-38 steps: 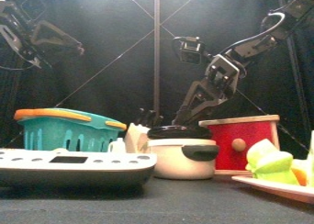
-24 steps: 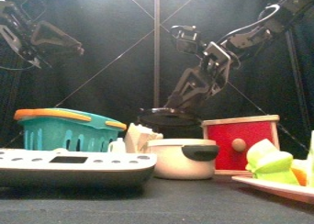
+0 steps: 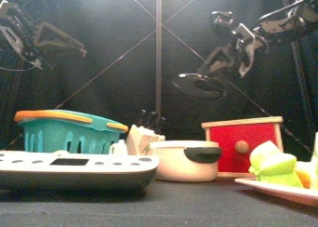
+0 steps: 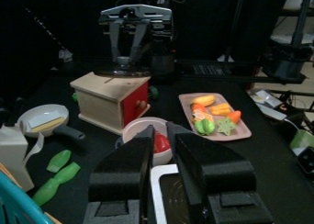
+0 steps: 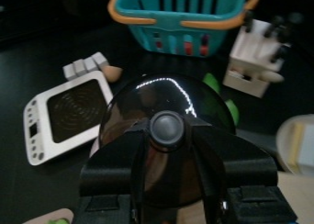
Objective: Place pot lid on top of drawer
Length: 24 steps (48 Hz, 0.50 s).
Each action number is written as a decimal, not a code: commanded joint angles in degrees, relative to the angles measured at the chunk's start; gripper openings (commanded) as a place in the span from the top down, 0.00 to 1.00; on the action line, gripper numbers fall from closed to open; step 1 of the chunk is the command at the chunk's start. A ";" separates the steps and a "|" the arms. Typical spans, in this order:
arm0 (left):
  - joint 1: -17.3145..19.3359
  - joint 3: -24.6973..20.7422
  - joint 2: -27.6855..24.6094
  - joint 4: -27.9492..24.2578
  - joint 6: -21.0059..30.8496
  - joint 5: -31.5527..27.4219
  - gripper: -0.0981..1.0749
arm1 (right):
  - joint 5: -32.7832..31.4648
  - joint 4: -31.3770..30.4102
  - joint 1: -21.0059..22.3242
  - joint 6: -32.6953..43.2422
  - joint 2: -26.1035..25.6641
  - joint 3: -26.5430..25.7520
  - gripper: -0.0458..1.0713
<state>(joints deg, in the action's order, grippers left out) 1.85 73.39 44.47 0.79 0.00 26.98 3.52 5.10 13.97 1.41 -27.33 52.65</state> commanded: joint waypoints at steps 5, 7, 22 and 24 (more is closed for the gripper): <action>-0.09 -1.23 -0.18 -0.09 -0.18 0.26 0.39 | -1.58 0.26 4.83 0.00 -8.44 4.66 0.48; -0.09 -1.14 -0.09 -0.09 -0.26 0.18 0.39 | -1.93 0.26 5.54 0.00 -9.49 5.62 0.48; 0.70 -1.05 -0.09 -0.09 -0.26 0.18 0.39 | -6.86 0.00 10.28 -0.09 -10.46 9.32 0.48; 0.79 -0.97 -0.18 -0.09 -0.26 0.18 0.39 | -7.03 -0.09 10.63 -0.09 -10.11 9.67 0.48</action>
<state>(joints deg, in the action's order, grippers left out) 2.37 73.39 44.38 0.70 -0.18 26.89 -3.25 5.10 23.73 1.41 -37.88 62.49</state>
